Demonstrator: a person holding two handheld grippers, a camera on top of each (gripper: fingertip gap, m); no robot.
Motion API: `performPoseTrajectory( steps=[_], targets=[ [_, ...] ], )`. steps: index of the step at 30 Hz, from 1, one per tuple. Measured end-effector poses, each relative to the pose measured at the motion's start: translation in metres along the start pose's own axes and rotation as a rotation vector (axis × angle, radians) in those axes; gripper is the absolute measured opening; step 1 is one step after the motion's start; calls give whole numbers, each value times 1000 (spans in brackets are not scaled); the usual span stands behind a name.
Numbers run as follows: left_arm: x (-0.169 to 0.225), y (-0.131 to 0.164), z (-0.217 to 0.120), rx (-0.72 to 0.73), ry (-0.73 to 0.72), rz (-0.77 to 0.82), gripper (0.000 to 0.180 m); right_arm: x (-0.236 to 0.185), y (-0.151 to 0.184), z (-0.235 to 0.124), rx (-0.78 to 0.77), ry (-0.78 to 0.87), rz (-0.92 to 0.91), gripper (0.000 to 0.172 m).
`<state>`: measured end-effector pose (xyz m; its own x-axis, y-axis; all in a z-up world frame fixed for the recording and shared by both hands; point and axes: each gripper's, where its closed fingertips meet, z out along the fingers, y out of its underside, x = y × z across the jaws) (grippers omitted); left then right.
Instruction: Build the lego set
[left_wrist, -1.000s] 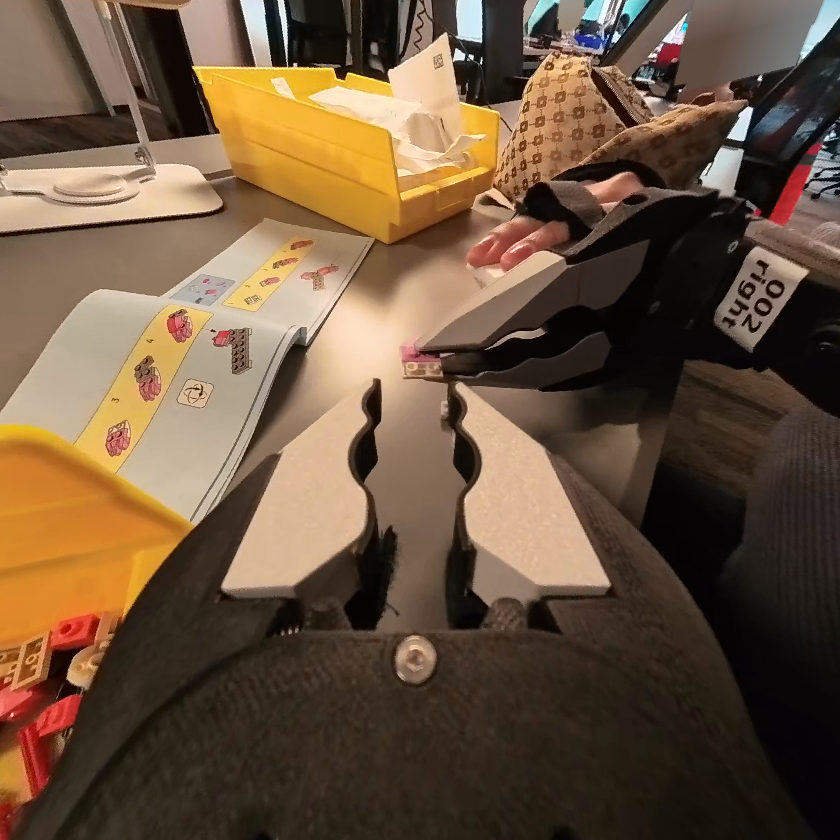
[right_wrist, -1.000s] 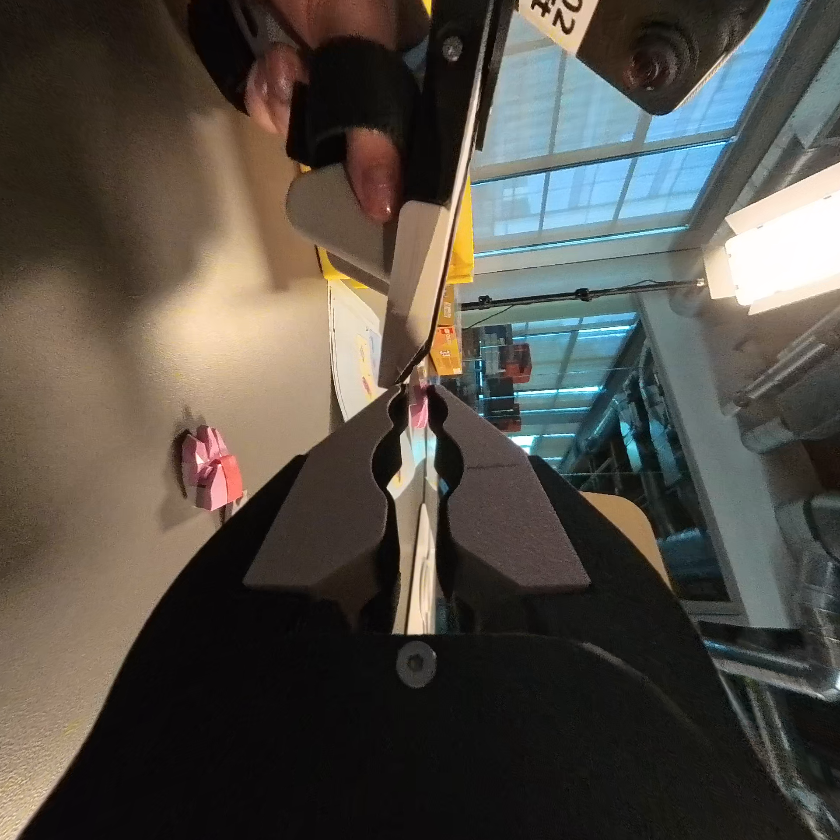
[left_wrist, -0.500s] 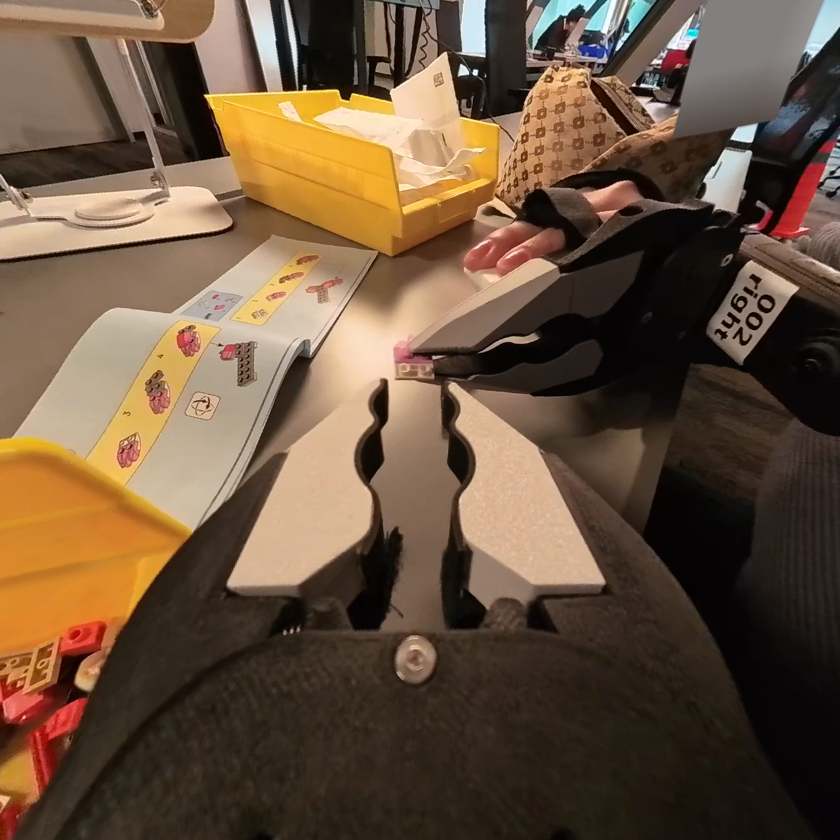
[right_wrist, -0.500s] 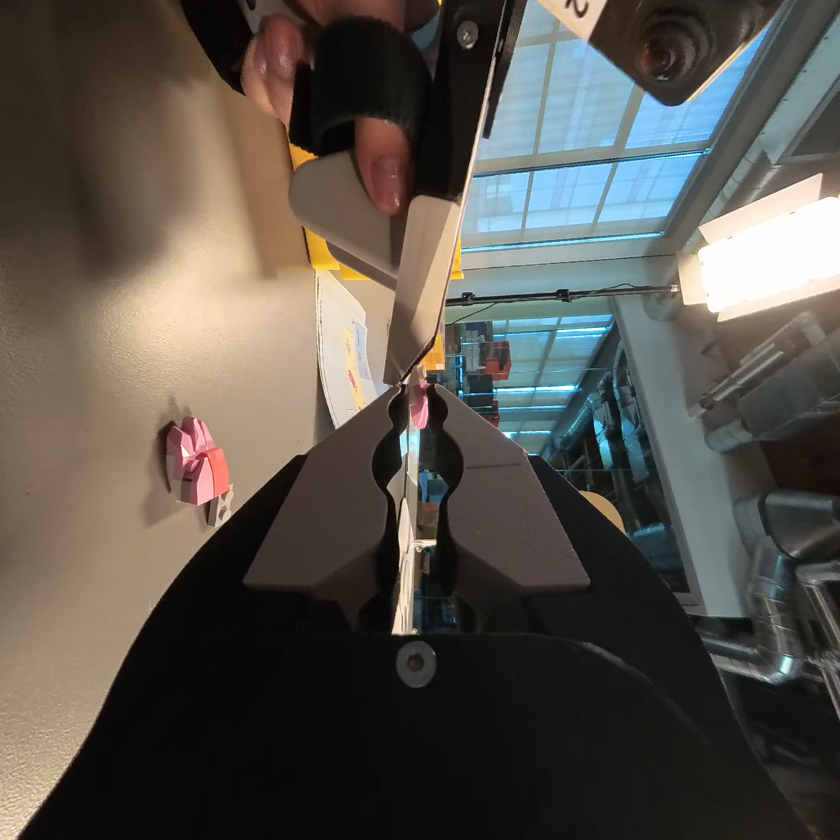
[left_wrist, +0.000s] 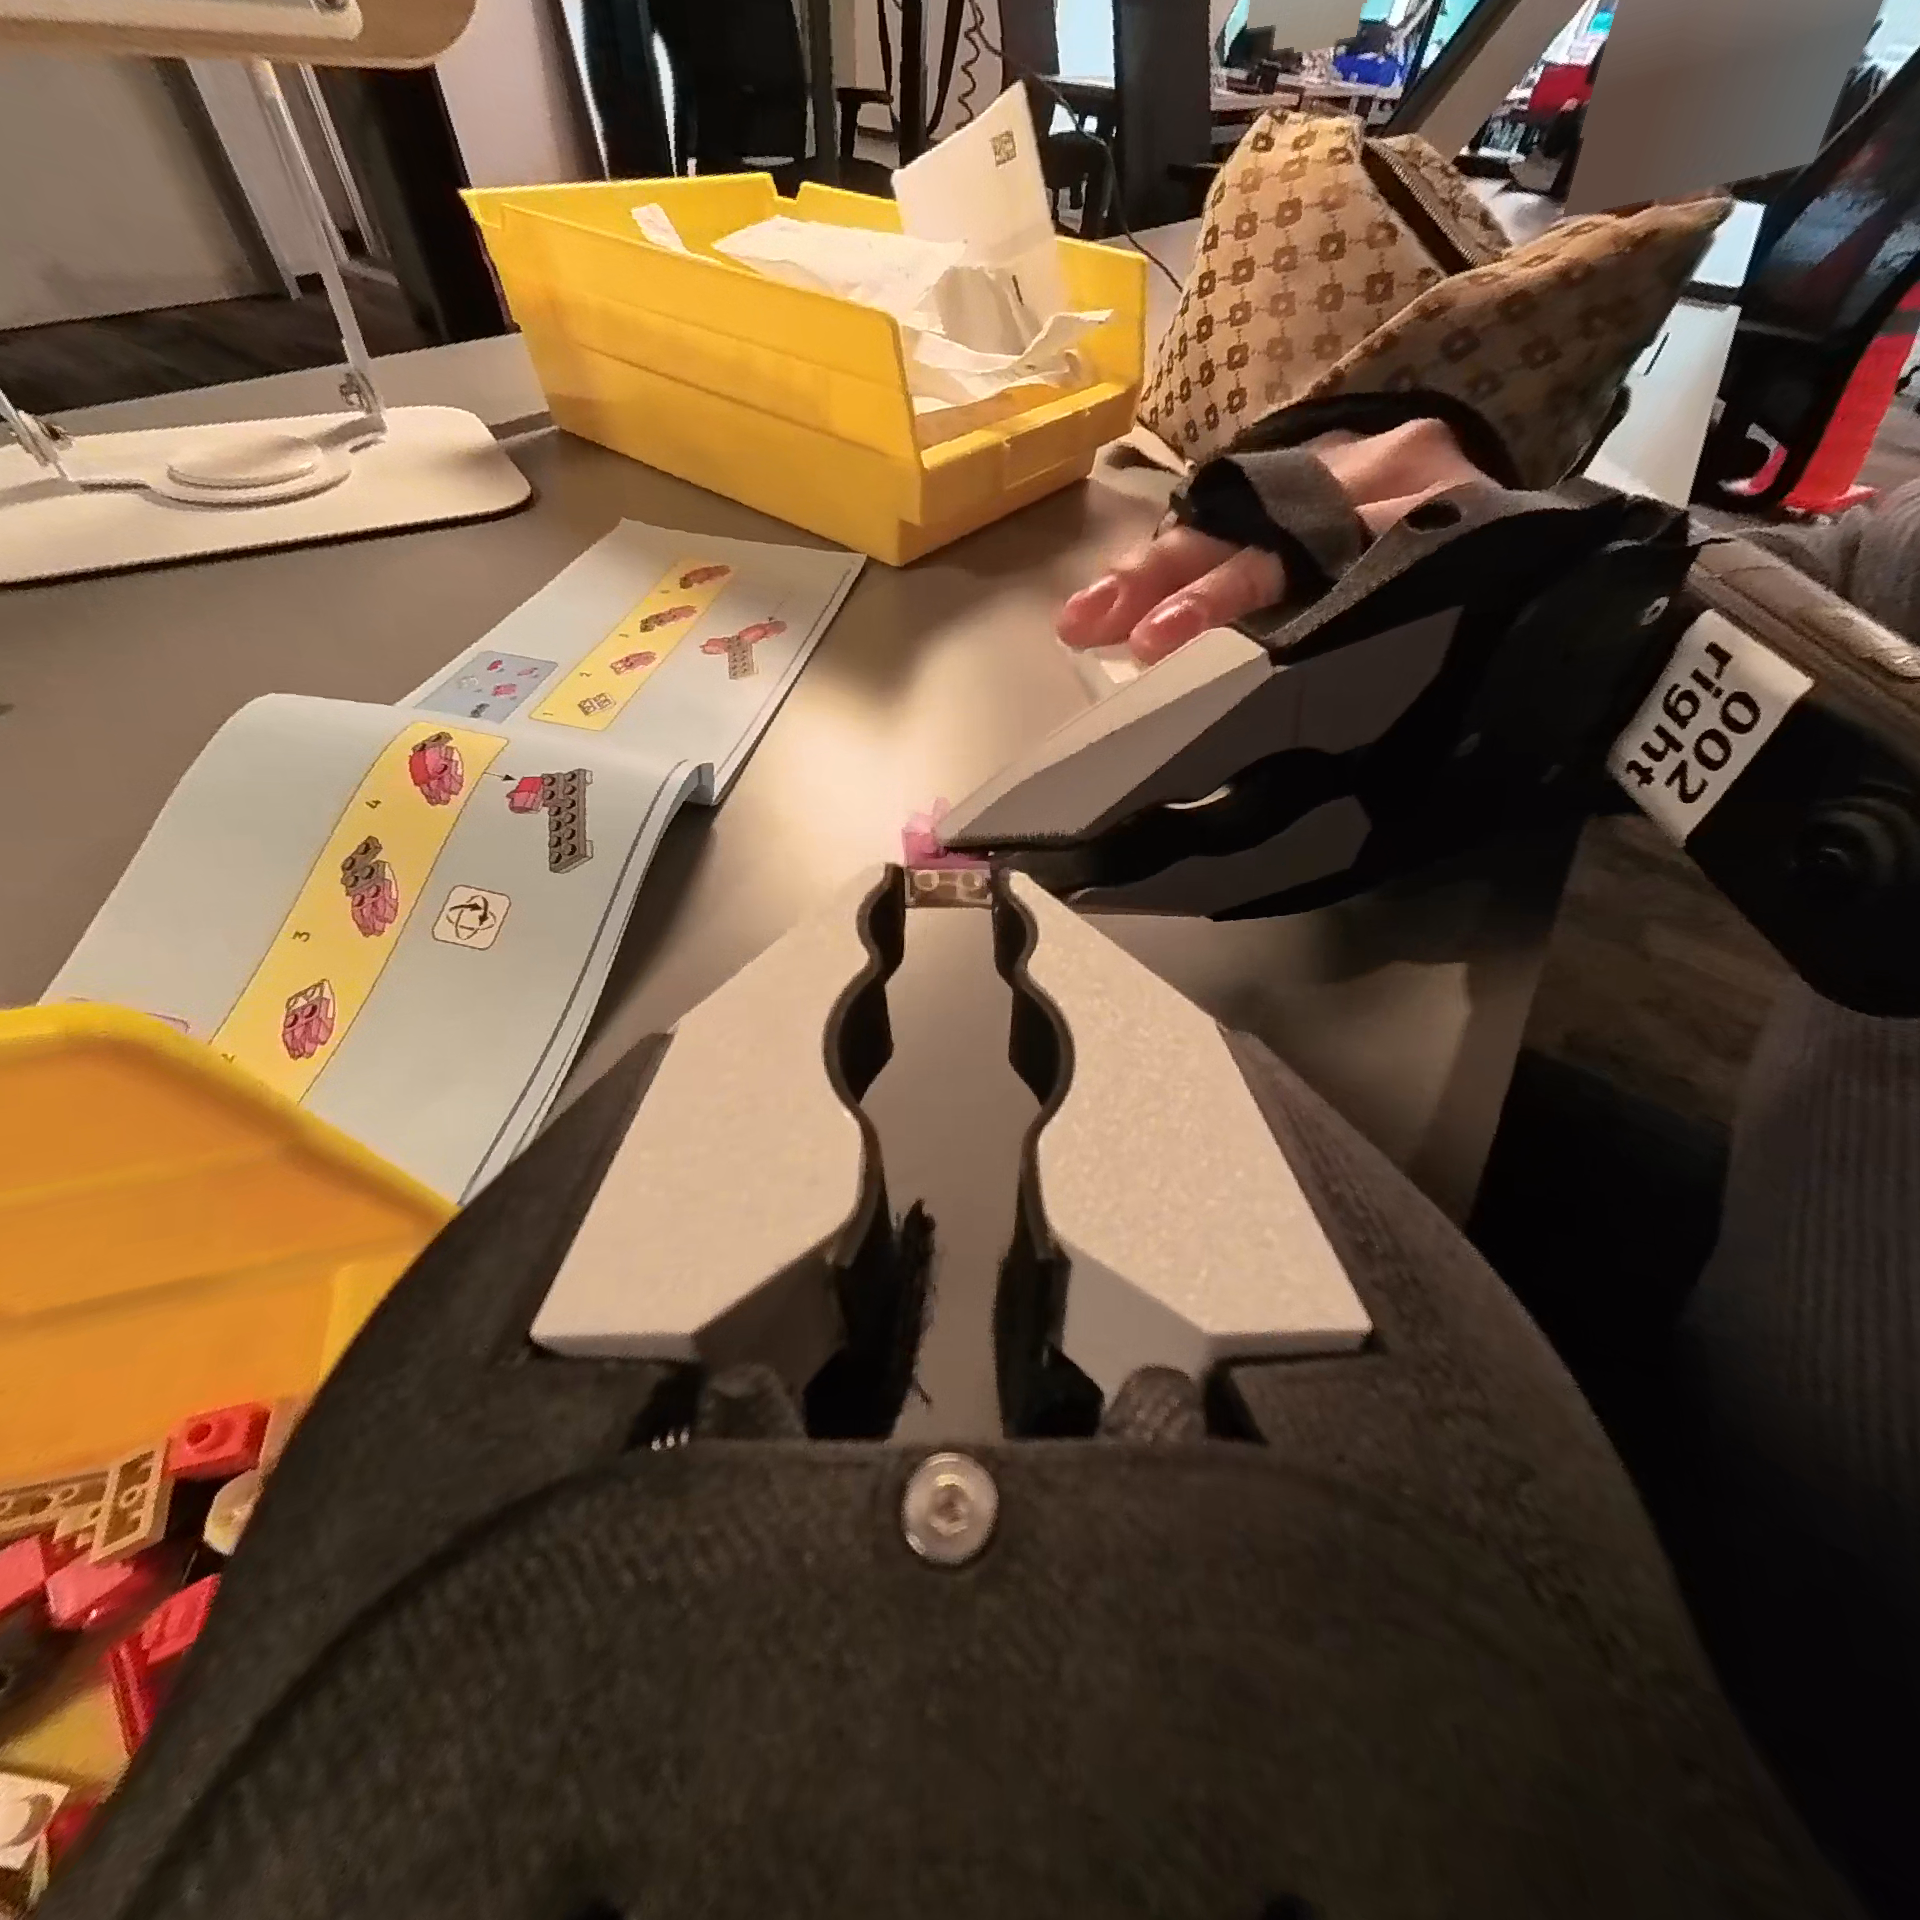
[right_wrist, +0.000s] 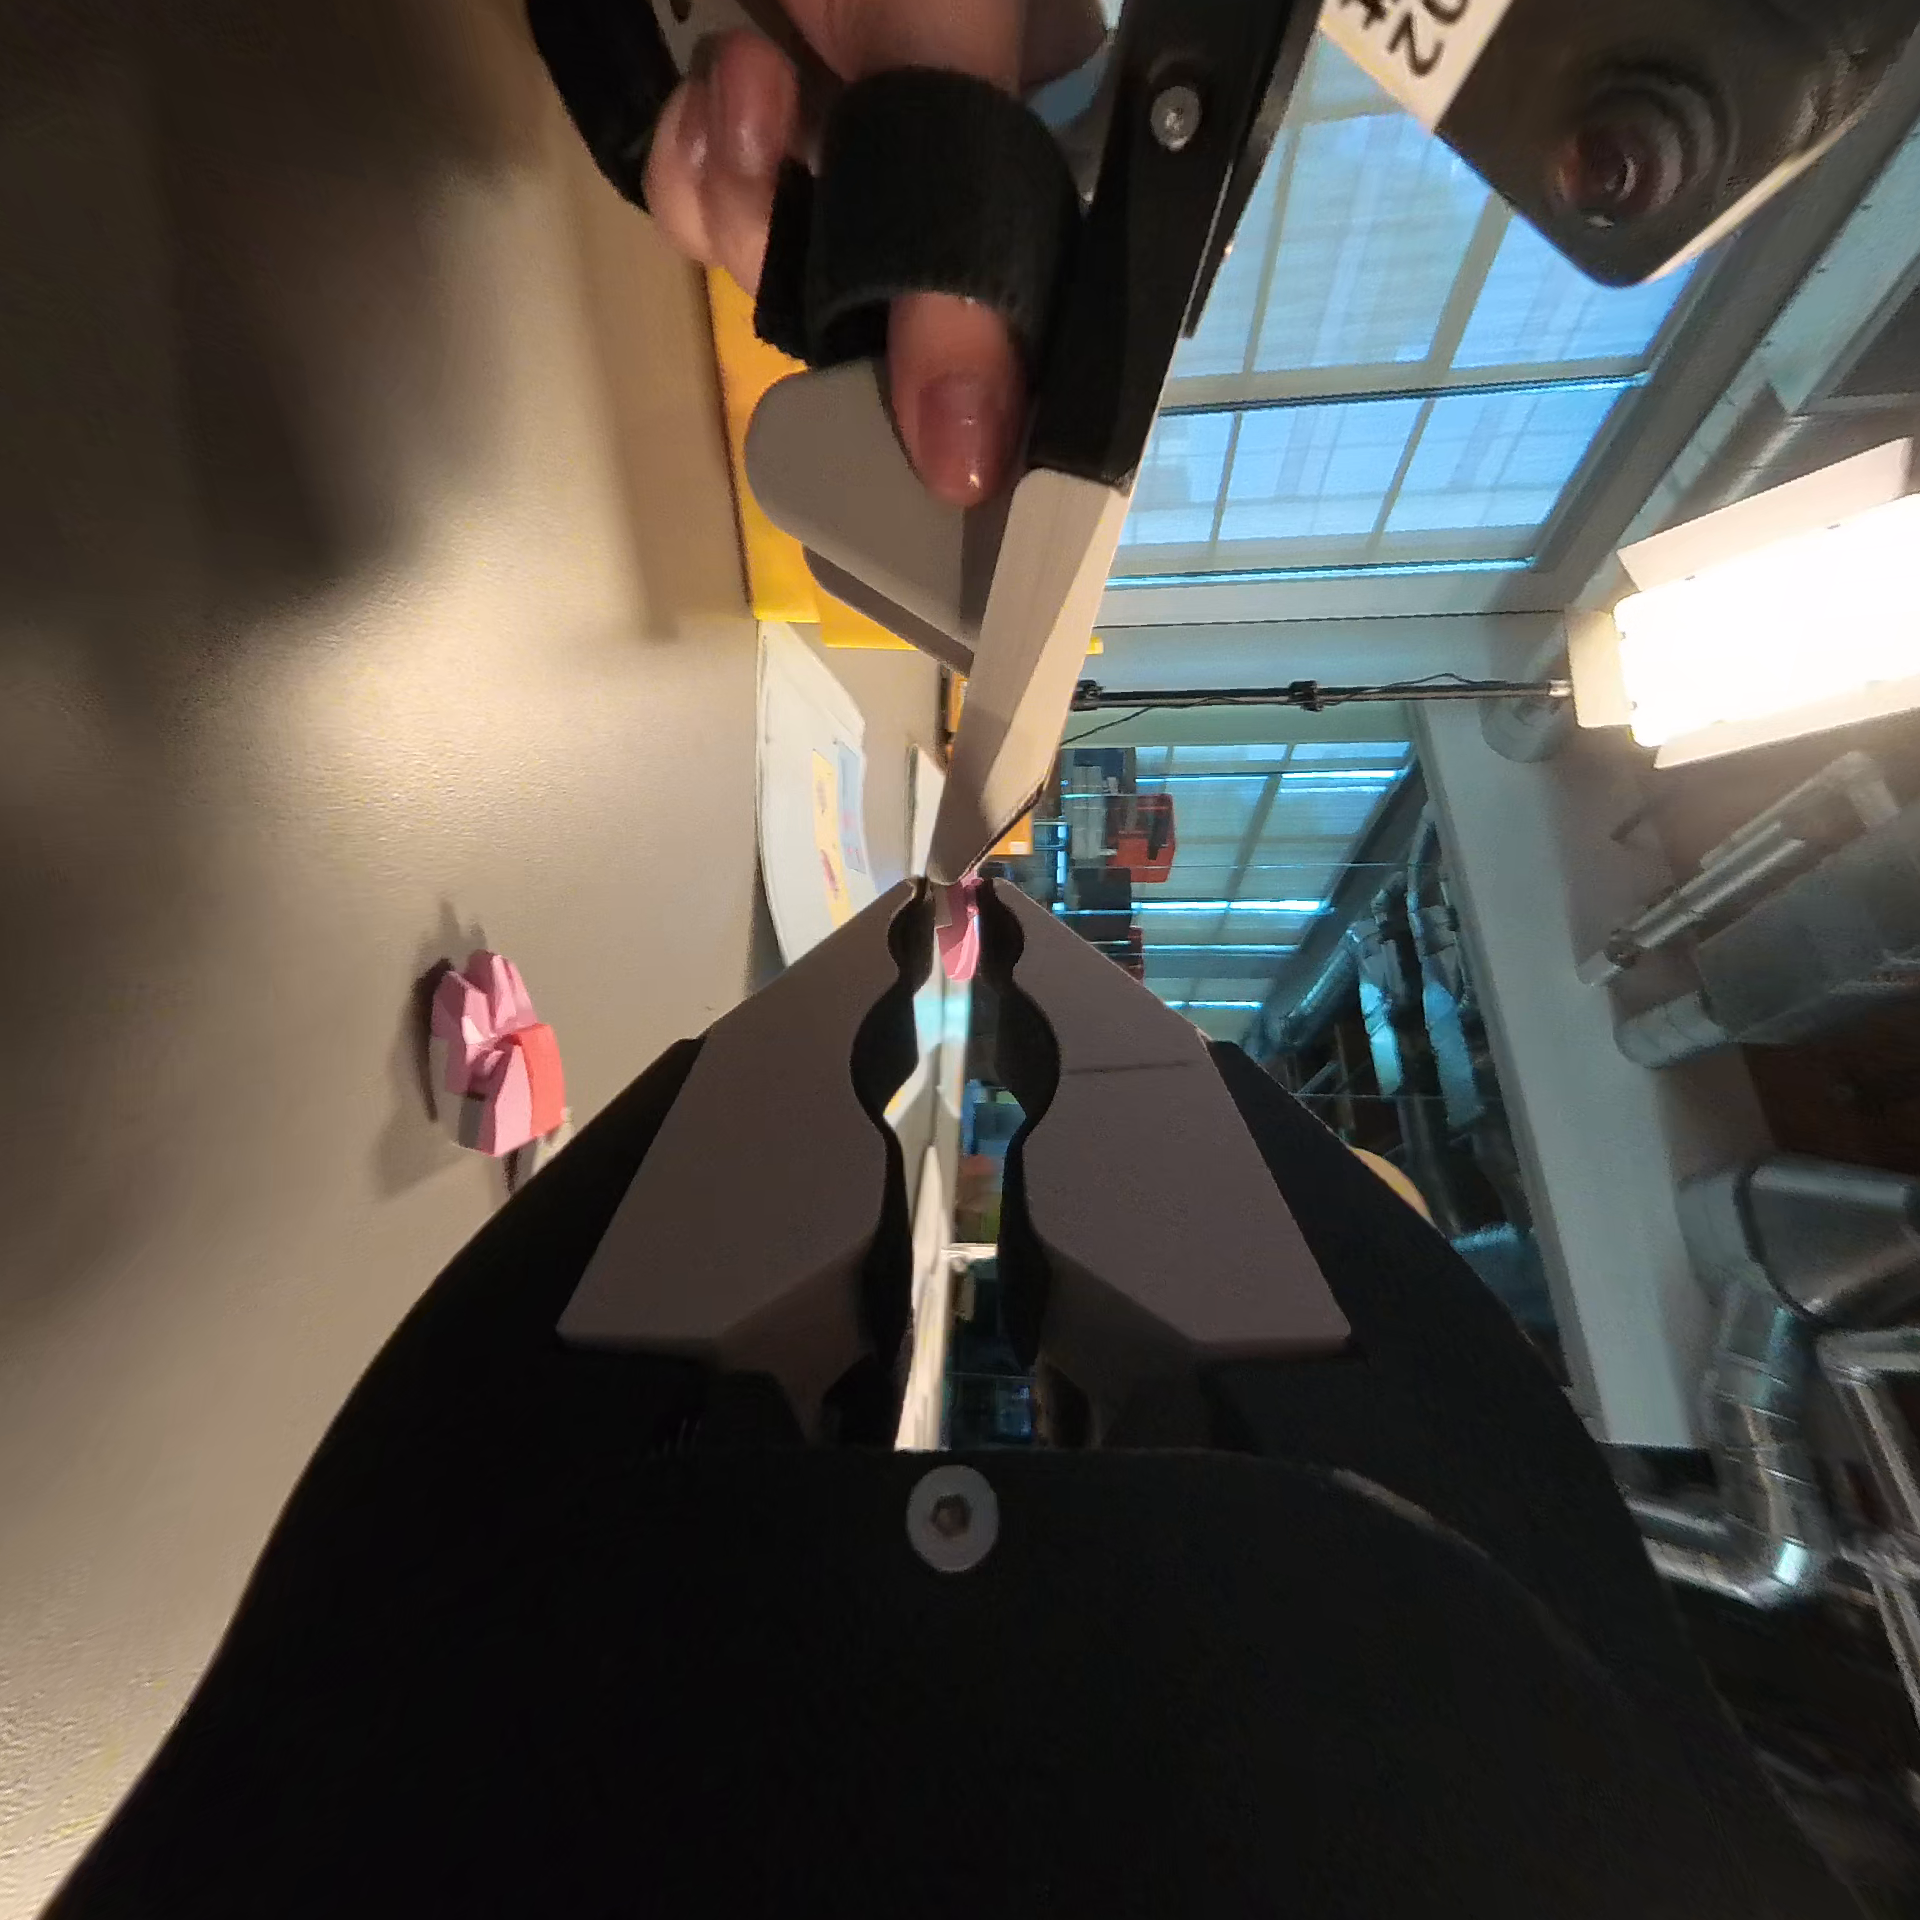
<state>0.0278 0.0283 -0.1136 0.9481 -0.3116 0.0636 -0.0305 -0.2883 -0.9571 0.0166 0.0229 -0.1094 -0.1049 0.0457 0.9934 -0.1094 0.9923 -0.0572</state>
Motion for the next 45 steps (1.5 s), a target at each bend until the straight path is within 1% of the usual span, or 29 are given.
performPoseTrajectory(
  steps=[6, 8, 11, 17, 19, 22, 25, 27, 30, 31, 40, 45],
  targets=[
    [-1, 0, 1, 3, -15, 19, 15, -2, 1, 1, -1, -26, 65, 6],
    [-1, 0, 1, 9, -15, 23, 15, -2, 2, -1, -1, -57, 121, 5],
    [1, 2, 3, -1, -10, 23, 15, -4, 3, -2, -5, -98, 137, 5],
    [-5, 4, 4, -6, -11, -49, 15, -8, 5, 2, 3, -98, 199, 6],
    [-6, 6, 4, -9, -11, -70, 15, -9, 6, 4, -5, -90, 189, 6],
    [-6, 7, 5, -13, -3, -87, 15, -13, 8, 5, -20, -91, 166, 16],
    [-4, 7, 5, -17, 12, -98, 15, -14, 9, 6, -33, -85, 143, 18],
    [-3, 8, 6, -21, 26, -108, 15, -15, 10, 7, -40, -84, 128, 17],
    [1, 8, 7, -22, 51, -120, 15, -14, 11, 6, -46, -71, 102, 7],
    [1, 8, 7, -23, 52, -120, 15, -14, 11, 6, -48, -73, 89, 6],
    [4, 12, 11, -44, 57, -127, 15, -19, 12, 2, -71, -126, 34, 5],
    [-1, 13, 10, -46, 29, -123, 15, -21, 13, 7, -59, -119, 113, 6]
  ],
)
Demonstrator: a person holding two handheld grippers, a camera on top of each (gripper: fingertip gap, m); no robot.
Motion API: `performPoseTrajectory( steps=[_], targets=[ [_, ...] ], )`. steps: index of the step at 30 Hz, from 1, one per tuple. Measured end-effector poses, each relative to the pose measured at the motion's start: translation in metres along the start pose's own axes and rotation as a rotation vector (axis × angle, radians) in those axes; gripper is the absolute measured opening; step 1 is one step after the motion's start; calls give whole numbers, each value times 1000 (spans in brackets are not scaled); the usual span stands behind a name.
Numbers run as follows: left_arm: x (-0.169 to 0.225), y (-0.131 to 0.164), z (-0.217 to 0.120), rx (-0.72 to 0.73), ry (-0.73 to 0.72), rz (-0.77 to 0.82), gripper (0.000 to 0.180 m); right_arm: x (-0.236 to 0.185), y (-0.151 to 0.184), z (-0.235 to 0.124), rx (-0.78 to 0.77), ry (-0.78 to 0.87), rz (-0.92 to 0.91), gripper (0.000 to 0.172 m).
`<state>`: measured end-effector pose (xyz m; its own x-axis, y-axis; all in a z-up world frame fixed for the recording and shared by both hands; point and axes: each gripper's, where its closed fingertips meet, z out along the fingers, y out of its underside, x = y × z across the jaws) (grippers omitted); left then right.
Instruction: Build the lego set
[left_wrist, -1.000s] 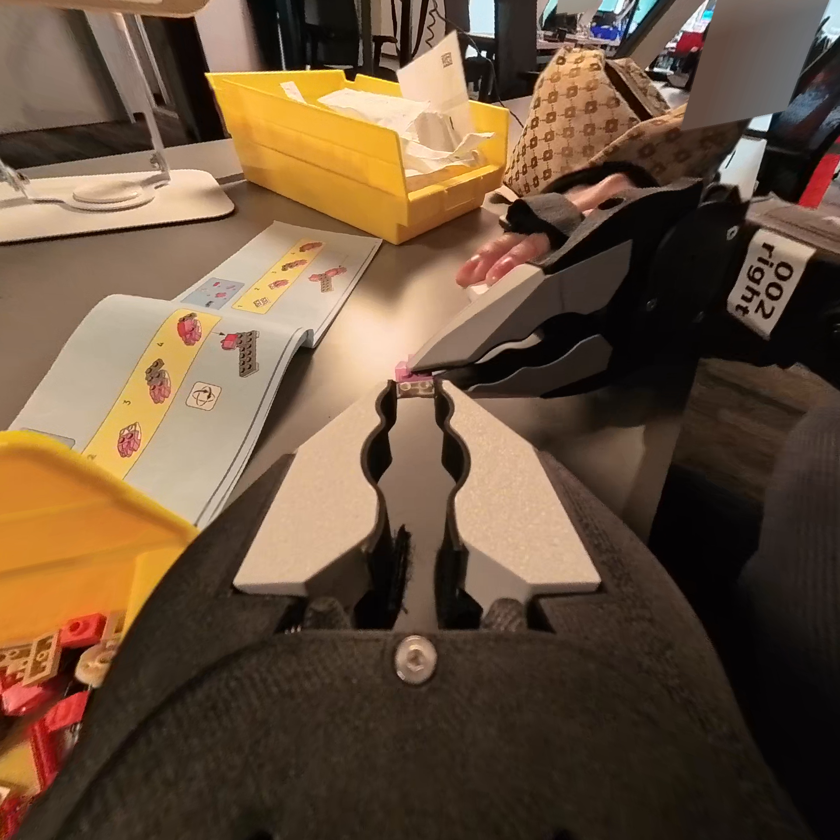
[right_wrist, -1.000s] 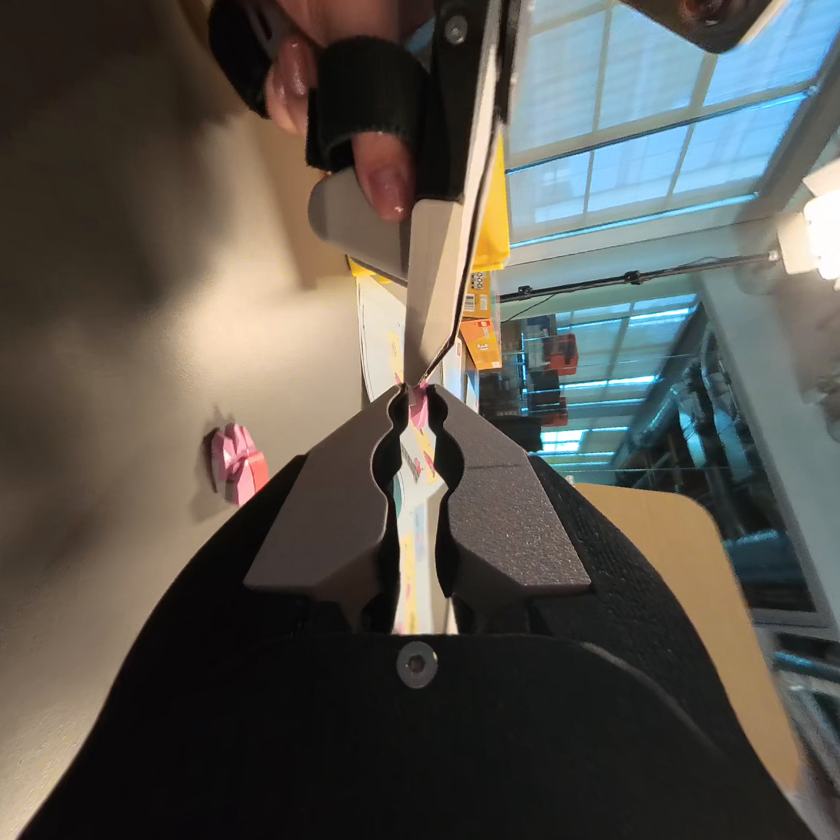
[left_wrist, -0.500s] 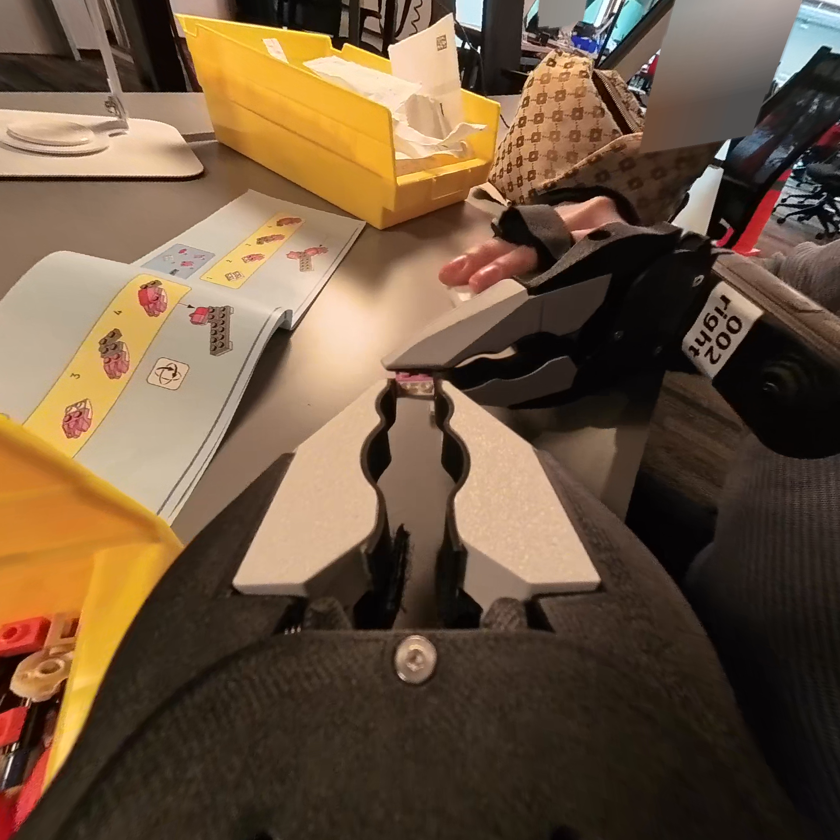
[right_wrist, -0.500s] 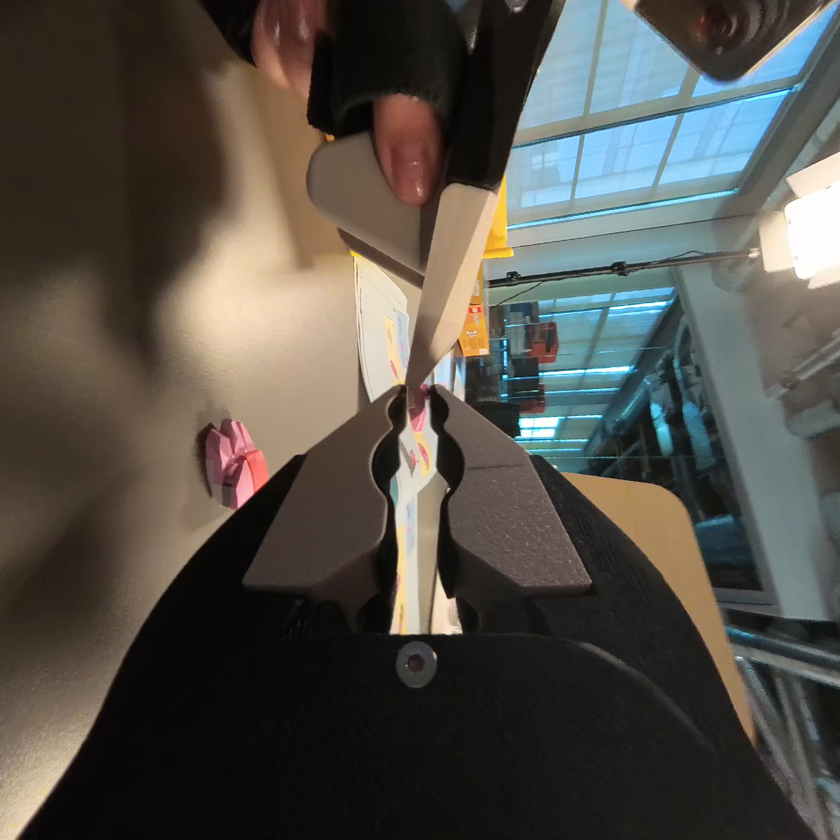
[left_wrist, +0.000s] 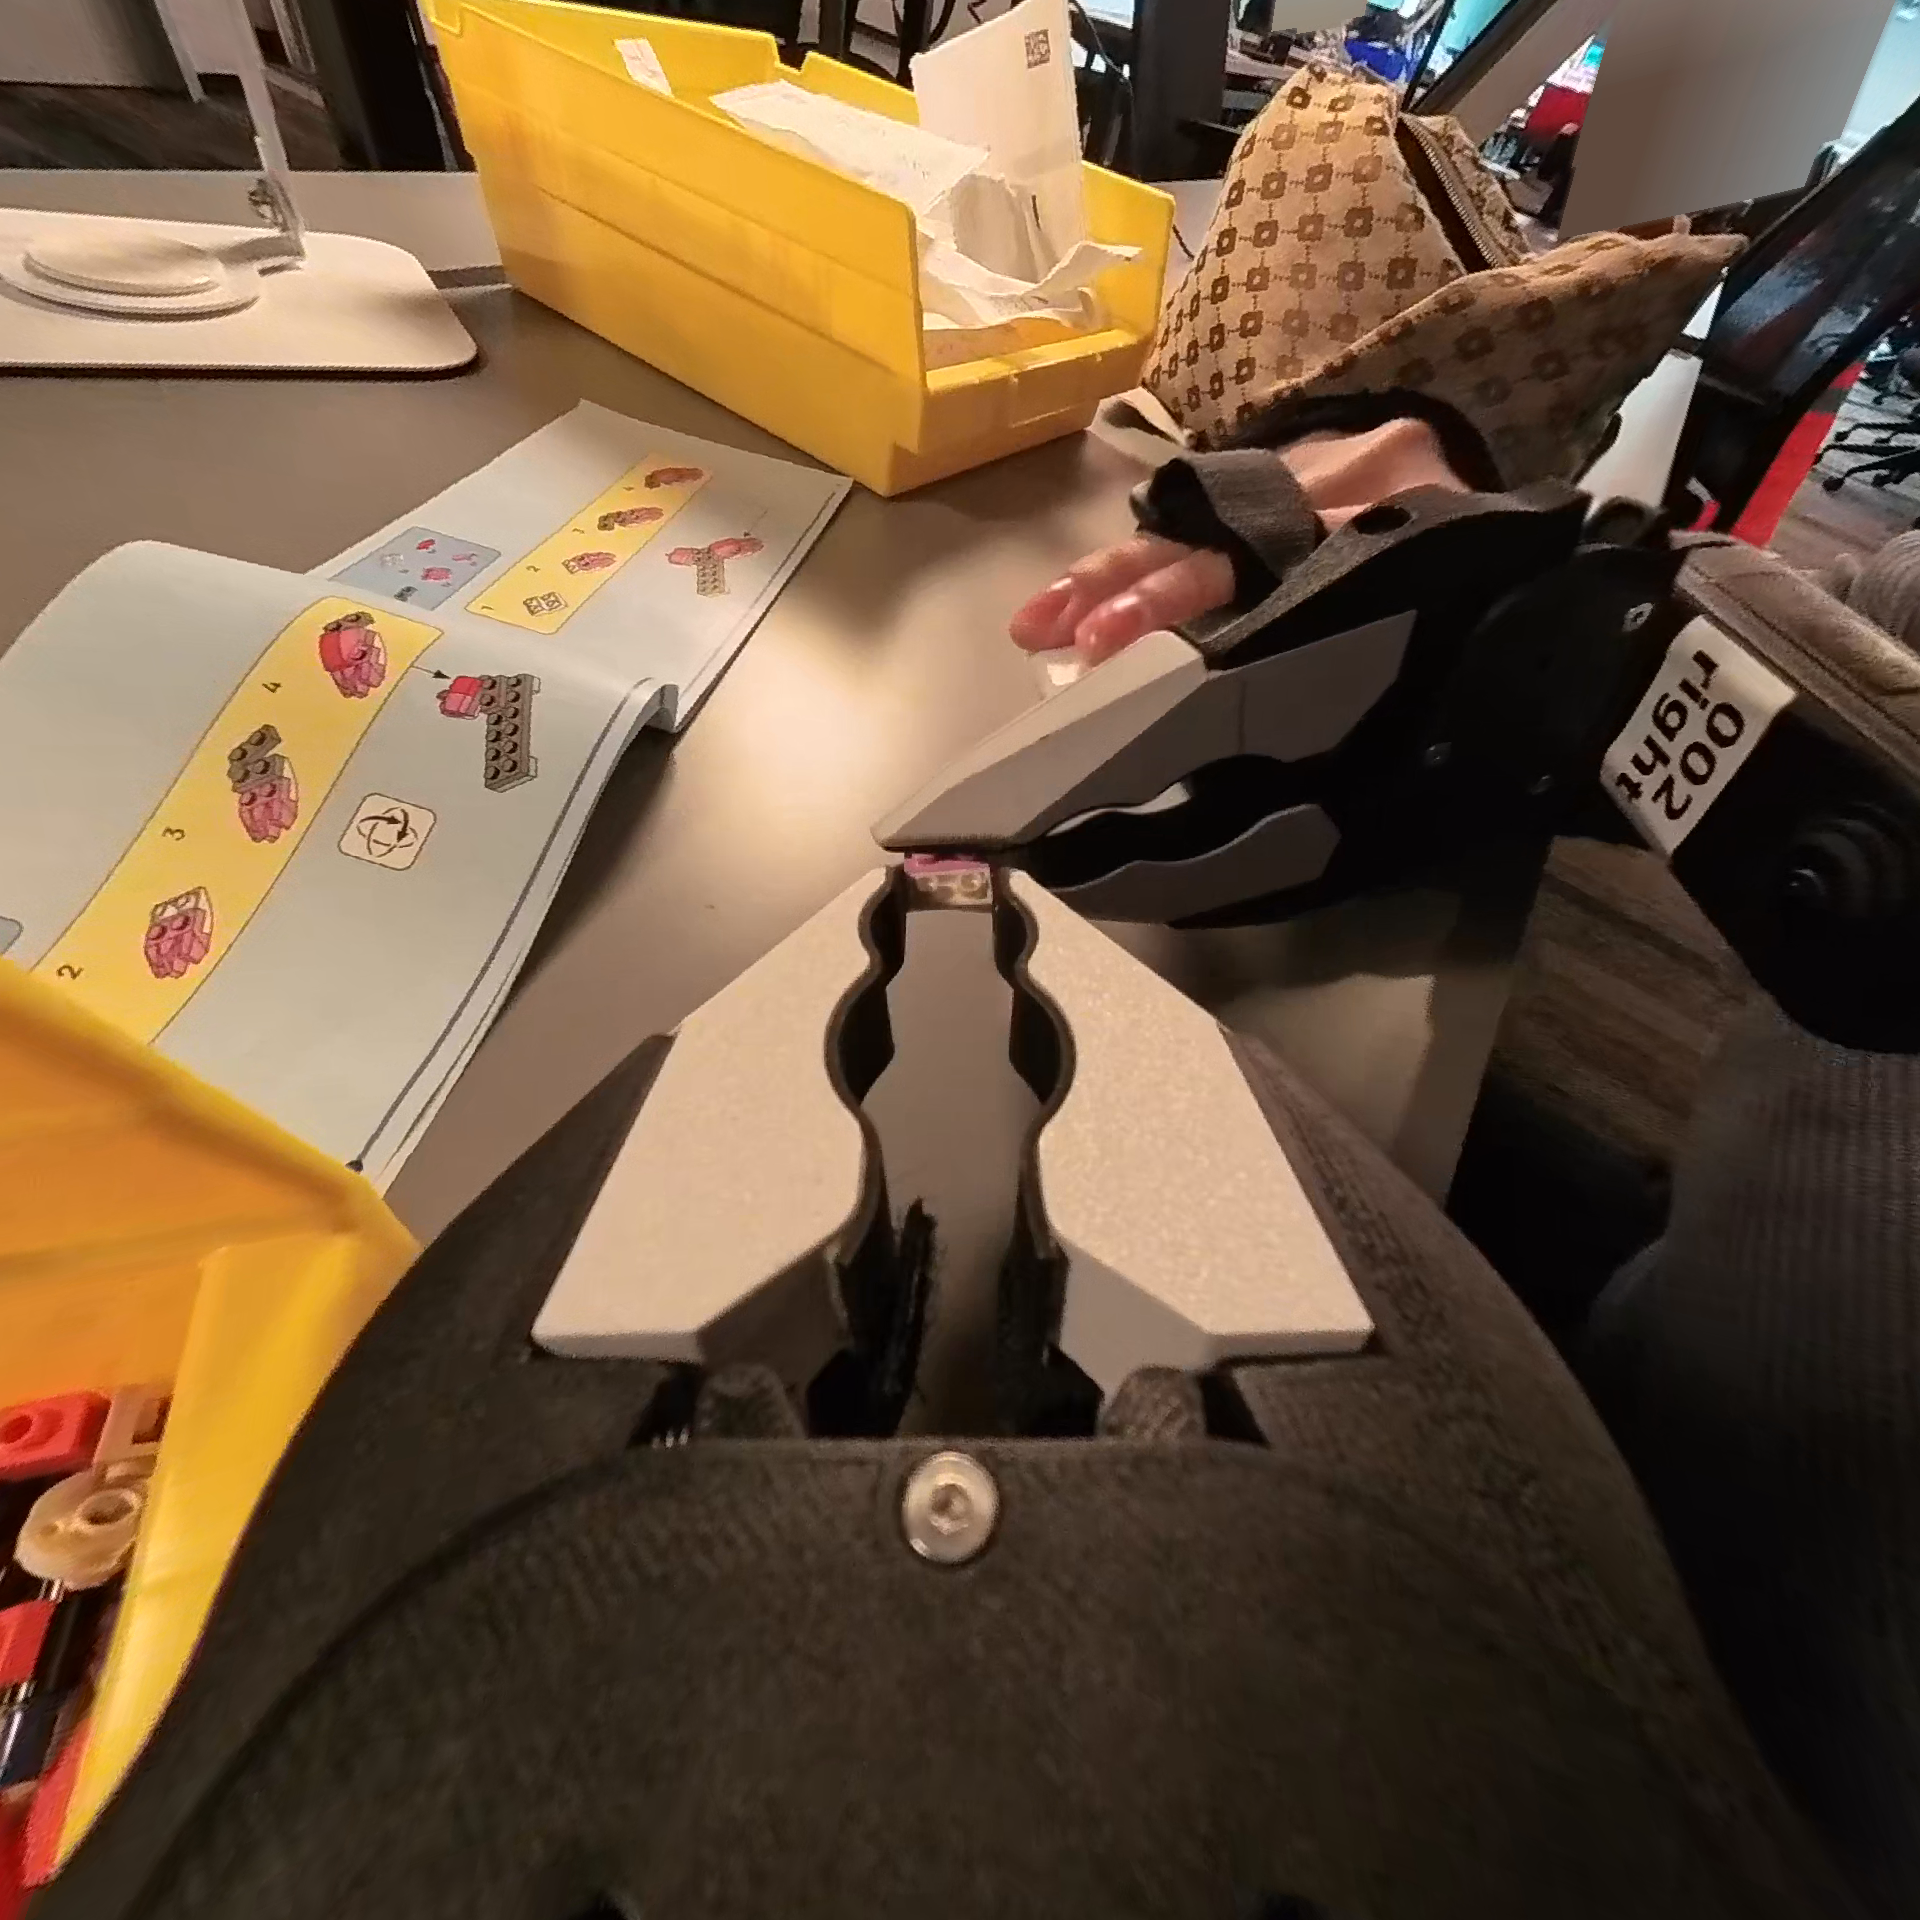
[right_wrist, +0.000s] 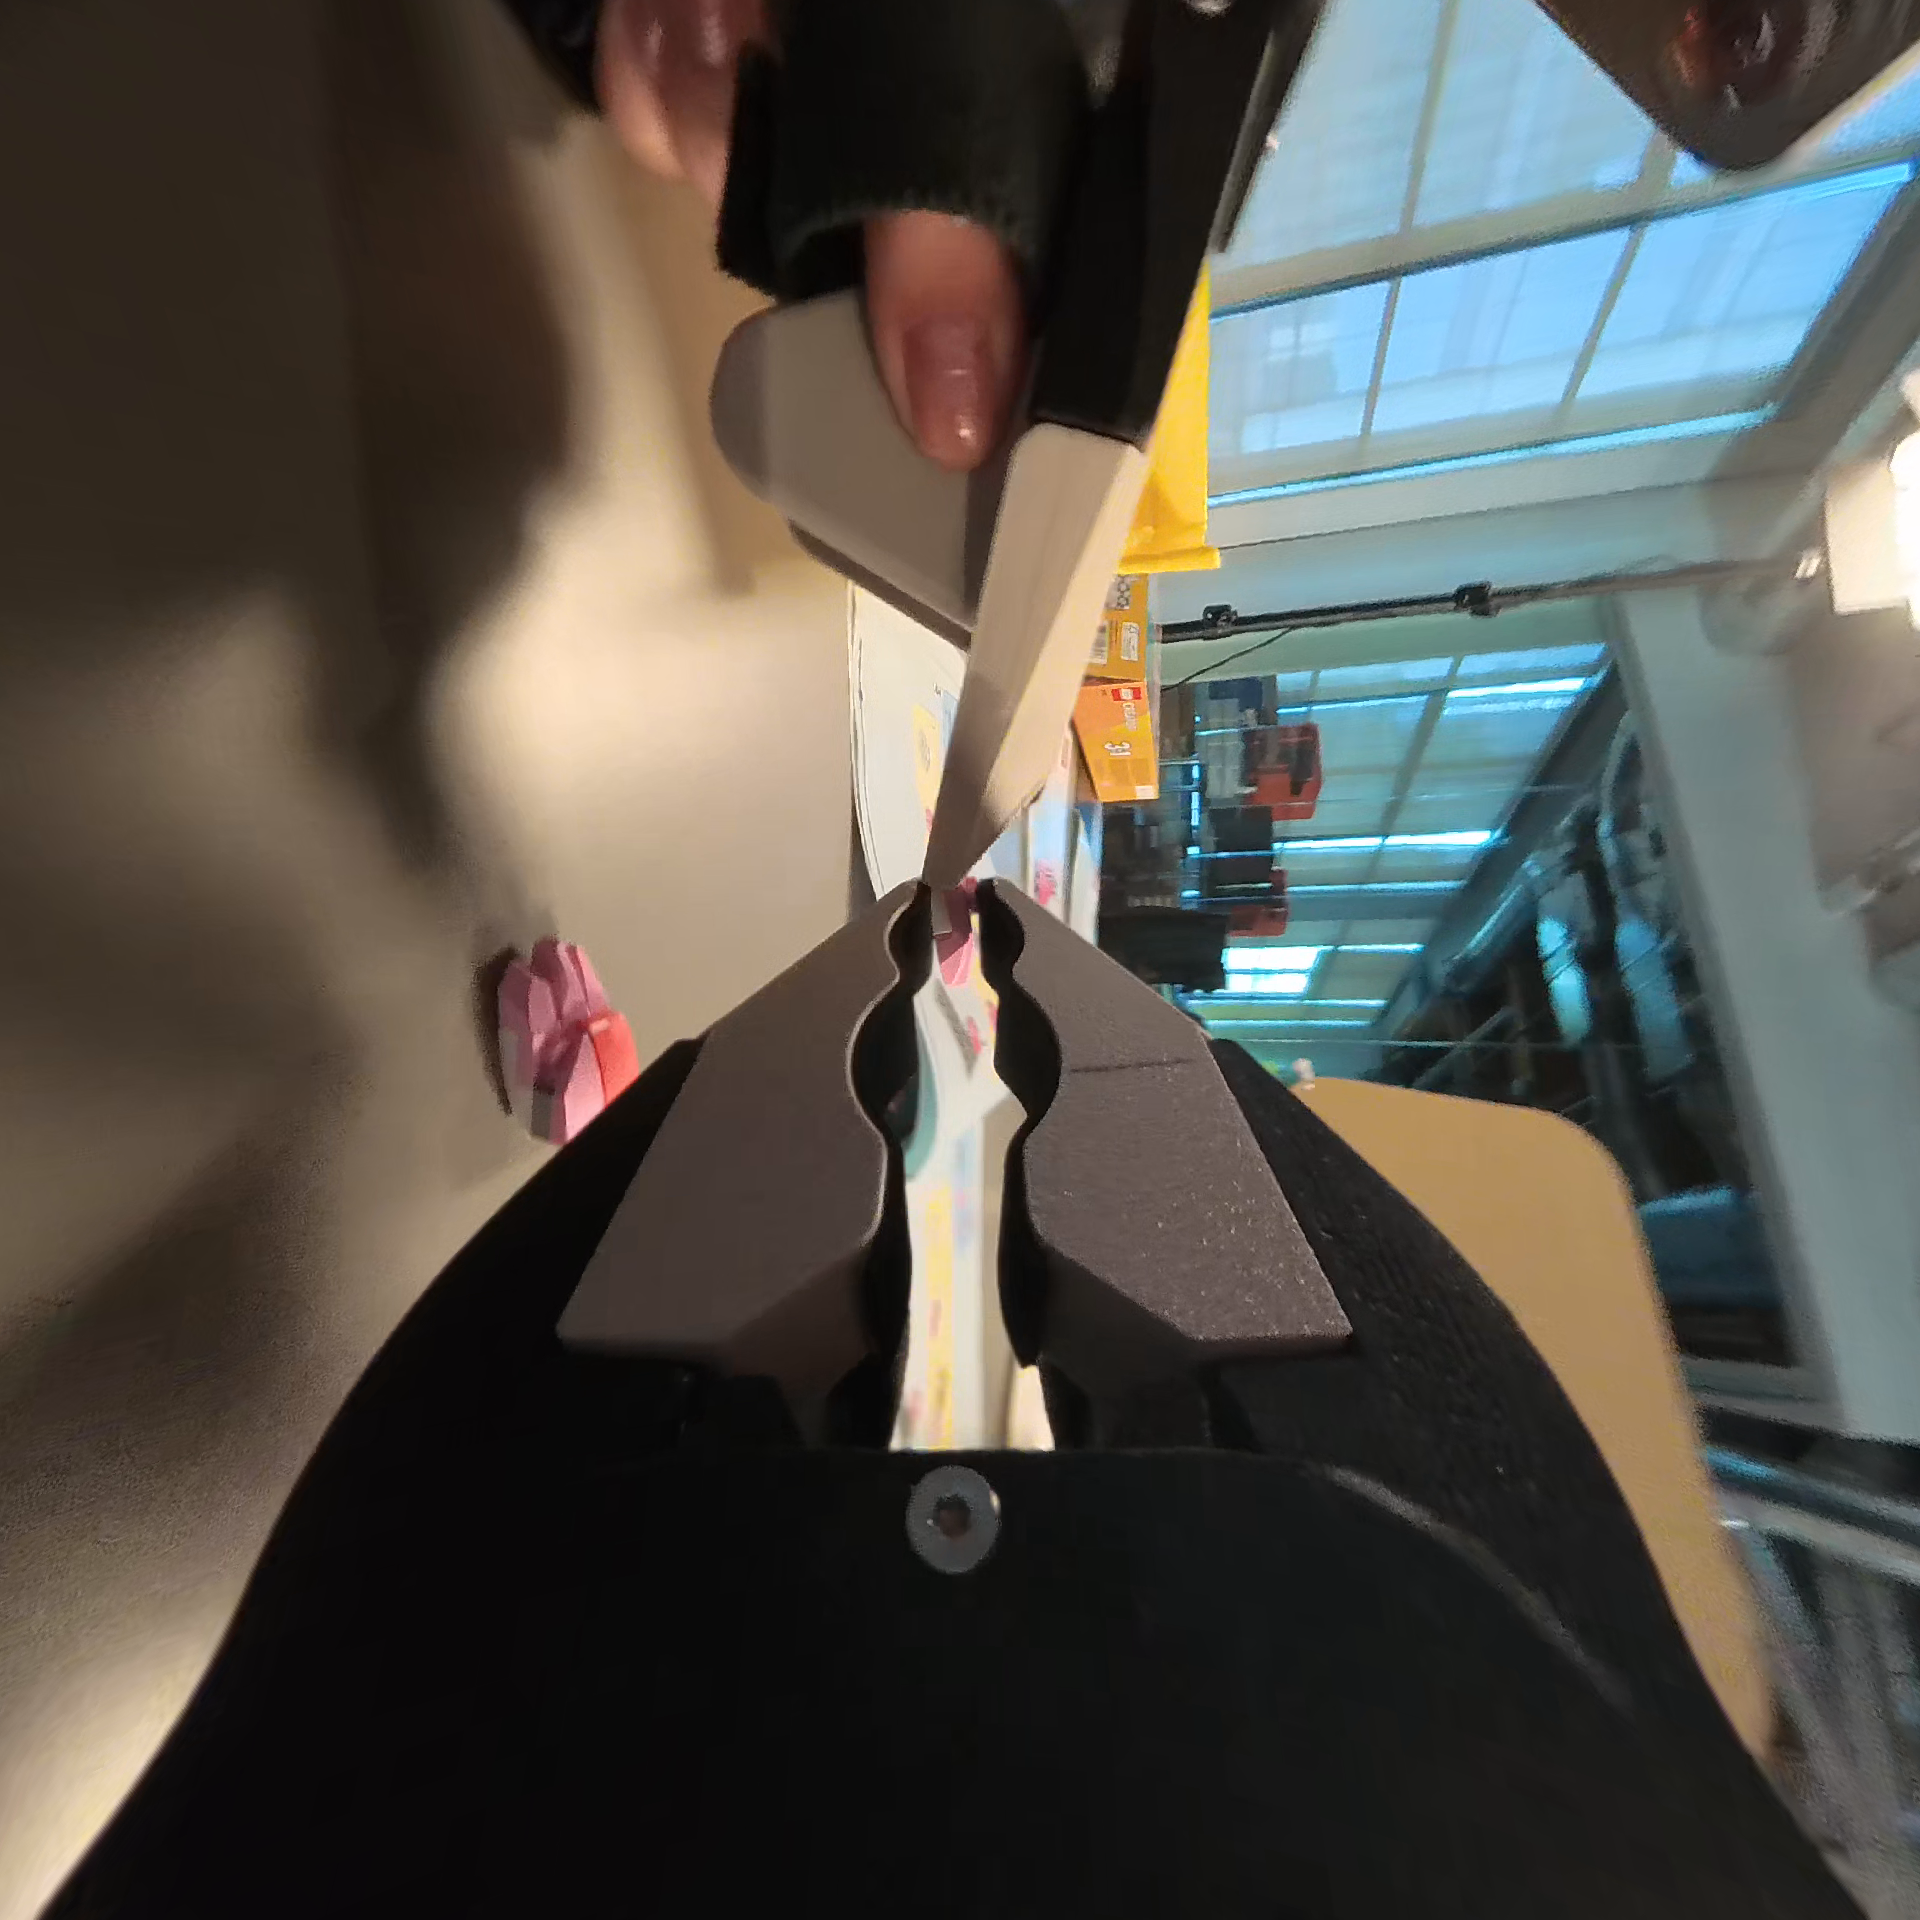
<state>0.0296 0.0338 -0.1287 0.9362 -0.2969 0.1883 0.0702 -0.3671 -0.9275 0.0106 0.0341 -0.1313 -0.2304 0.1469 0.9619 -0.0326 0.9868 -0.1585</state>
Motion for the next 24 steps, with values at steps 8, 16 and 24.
performPoseTrajectory(
  steps=[8, 16, 24],
  targets=[
    [-16, 3, -3, -22, -102, 40, 15, 4, 3, -19, 164, -71, 123, 51],
    [-17, 23, 7, -173, -166, 84, 15, 108, 121, -66, 300, 537, 948, 34],
    [-8, 39, 14, -275, -92, 90, 15, 101, 162, -58, 156, 594, 1044, 23]
  ],
)
